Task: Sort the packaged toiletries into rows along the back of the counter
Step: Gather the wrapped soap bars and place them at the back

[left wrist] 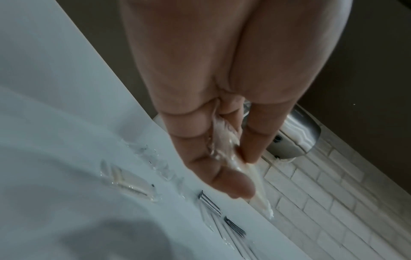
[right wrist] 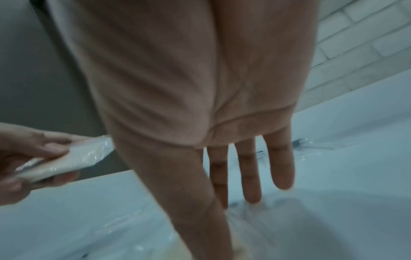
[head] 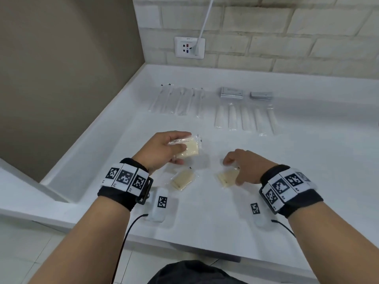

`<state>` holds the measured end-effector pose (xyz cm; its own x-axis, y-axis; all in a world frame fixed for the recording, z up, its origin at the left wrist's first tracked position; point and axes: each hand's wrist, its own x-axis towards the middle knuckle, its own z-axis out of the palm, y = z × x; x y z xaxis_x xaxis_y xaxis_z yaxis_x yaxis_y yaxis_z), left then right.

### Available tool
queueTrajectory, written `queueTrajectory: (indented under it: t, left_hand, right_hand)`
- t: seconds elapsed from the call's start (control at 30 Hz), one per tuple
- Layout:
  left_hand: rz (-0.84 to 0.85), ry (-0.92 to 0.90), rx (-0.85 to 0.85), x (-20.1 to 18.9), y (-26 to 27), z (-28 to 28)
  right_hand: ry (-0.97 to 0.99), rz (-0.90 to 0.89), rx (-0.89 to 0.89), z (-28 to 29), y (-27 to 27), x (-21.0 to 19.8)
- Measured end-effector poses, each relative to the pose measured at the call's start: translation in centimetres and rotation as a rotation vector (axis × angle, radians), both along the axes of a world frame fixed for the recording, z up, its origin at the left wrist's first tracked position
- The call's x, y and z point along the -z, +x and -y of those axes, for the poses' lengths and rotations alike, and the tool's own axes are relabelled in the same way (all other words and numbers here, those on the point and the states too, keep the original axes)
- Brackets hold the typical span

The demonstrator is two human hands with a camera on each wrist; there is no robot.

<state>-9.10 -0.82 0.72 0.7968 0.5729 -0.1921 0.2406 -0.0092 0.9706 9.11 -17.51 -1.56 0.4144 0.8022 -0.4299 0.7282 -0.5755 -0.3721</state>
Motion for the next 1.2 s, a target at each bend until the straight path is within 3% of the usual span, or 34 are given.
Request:
queueTrajectory:
  t: [0.17, 0.27, 0.37, 0.53, 0.7, 0.87, 1.2]
  left_hand:
    - [0.024, 0.033, -0.054, 0.1, -1.2, -1.5]
    - [0.029, 0.039, -0.09, 0.1, -1.8, -2.1]
    - [0.045, 0.033, -0.132, 0.0, -2.4, -2.7]
    - [0.049, 0.026, -0.182, 0.3, -3.1, -3.4]
    - [0.037, 0.027, -0.199, 0.3, -3.6, -3.8]
    - [0.04, 0.025, -0.22, 0.4, -3.8, -4.3]
    - [0.065, 0.036, -0.245, 0.5, -3.6, -5.9]
  right_hand:
    - [-0.084, 0.123, -0.04, -1.5, -0.5, -0.8]
    - [-0.045, 0.077, -0.099, -2.9, -1.5, -2.6]
    - [-0.014, 0.041, -0.234, -5.3, -3.3, -4.1]
    - [-0.075, 0.169, -0.472, -9.1, -7.5, -2.8]
    - [-0.18, 0.145, -0.467, -10.3, -8.0, -1.5]
    - [-0.199, 0.273, -0.496, -11.2, -8.7, -1.1]
    - [-0.201, 0.16, -0.523, -13.0, -7.3, -1.1]
